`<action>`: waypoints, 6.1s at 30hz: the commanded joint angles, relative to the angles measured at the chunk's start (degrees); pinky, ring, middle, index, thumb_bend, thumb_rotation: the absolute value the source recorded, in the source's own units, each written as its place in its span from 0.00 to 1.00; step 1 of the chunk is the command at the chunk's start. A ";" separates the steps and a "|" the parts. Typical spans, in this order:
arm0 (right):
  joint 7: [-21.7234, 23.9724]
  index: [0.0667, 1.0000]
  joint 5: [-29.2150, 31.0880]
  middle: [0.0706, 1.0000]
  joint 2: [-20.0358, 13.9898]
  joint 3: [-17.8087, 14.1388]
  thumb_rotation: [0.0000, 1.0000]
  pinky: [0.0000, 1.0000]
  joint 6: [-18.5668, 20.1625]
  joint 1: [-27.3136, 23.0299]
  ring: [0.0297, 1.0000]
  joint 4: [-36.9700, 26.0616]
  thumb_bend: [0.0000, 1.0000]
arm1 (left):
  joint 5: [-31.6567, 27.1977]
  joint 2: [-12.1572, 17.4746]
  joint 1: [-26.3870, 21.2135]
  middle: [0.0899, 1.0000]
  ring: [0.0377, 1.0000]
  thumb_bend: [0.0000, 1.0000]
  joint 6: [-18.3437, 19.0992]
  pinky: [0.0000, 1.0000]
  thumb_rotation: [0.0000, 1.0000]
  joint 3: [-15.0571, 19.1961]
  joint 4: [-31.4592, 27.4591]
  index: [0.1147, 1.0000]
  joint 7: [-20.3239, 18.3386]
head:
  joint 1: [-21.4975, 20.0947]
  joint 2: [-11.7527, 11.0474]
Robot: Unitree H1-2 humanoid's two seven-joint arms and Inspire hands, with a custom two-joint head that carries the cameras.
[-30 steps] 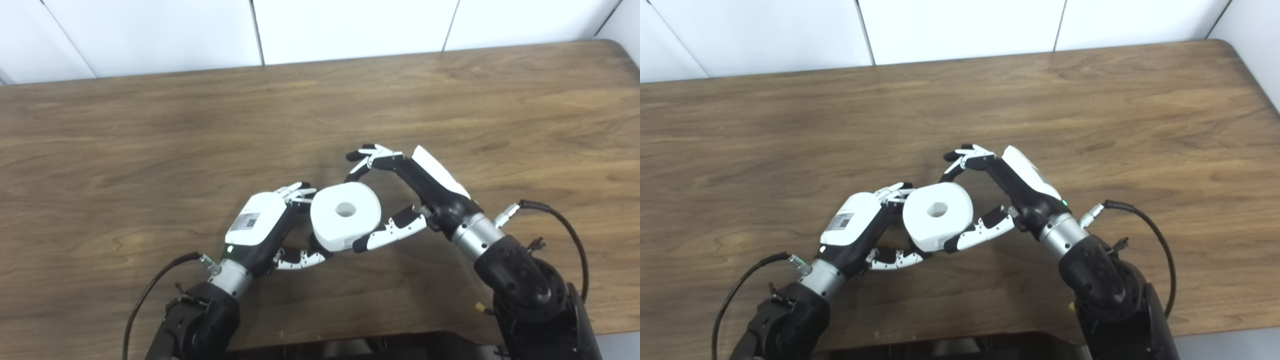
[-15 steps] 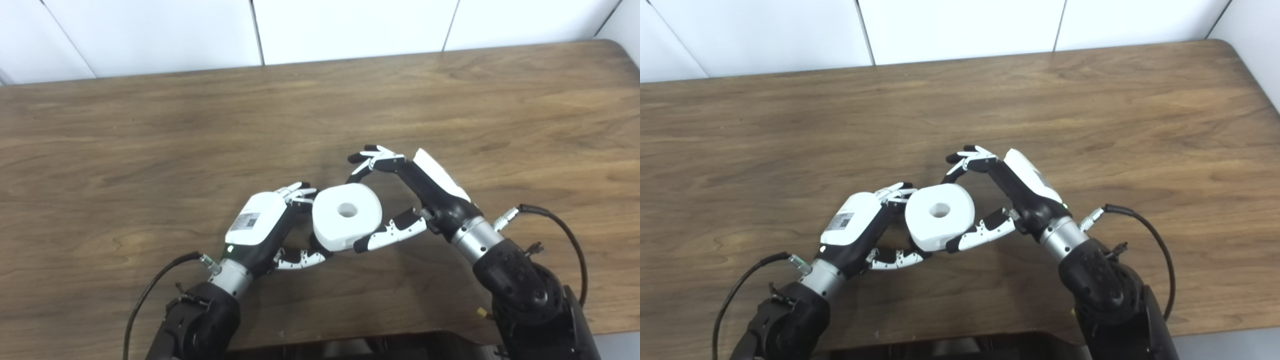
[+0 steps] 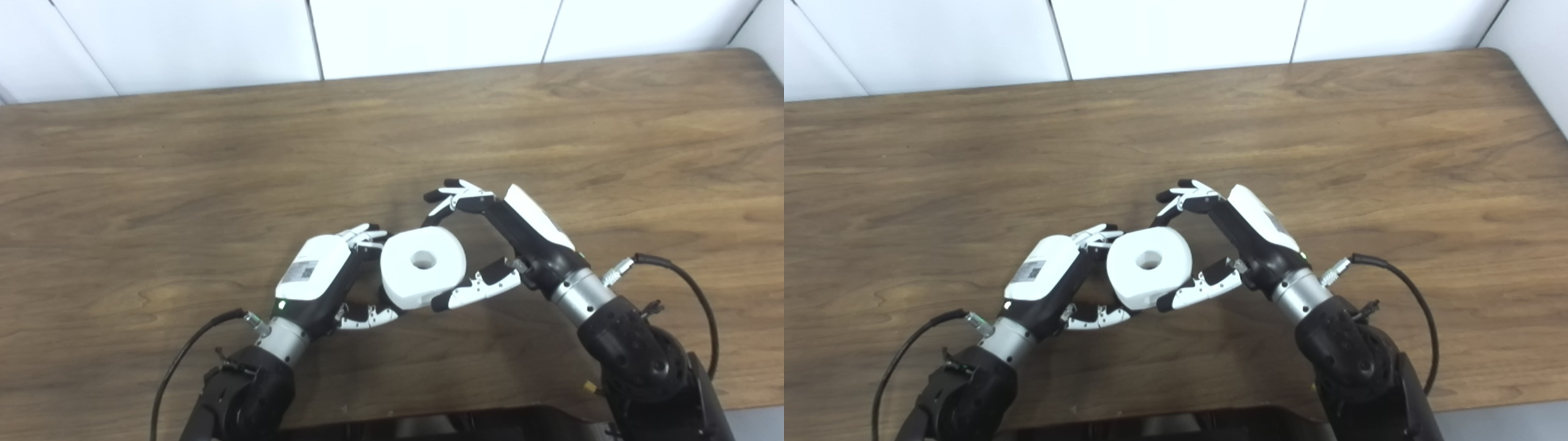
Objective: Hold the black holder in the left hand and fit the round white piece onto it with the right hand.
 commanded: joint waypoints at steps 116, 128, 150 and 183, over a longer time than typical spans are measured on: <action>-0.62 0.45 3.13 0.77 -2.43 -0.65 0.14 0.84 -1.73 -2.71 0.94 -1.26 0.52 | 10.54 -0.44 -0.79 0.77 0.87 0.52 4.07 0.85 0.05 1.63 -2.99 0.42 -9.72 | -1.10 2.61; -1.34 0.45 3.17 0.76 -2.82 -1.51 0.14 0.83 -2.30 -3.05 0.93 -1.84 0.52 | 10.51 -0.54 -0.97 0.78 0.88 0.52 4.53 0.84 0.05 1.68 -3.17 0.42 -10.64 | -1.10 2.62; -2.79 0.45 0.93 0.75 -4.13 -1.75 0.13 0.79 -11.13 -2.00 0.92 -1.43 0.52 | 10.43 -0.80 -1.07 0.77 0.87 0.52 4.50 0.83 0.06 2.10 -3.26 0.42 -11.52 | -1.83 3.13; -1.72 0.45 -0.83 0.74 -2.62 0.27 0.13 0.79 -9.87 -1.26 0.92 1.64 0.52 | 11.31 -1.95 -1.37 0.78 0.88 0.52 5.83 0.82 0.06 1.74 -4.47 0.42 -12.94 | -0.78 3.64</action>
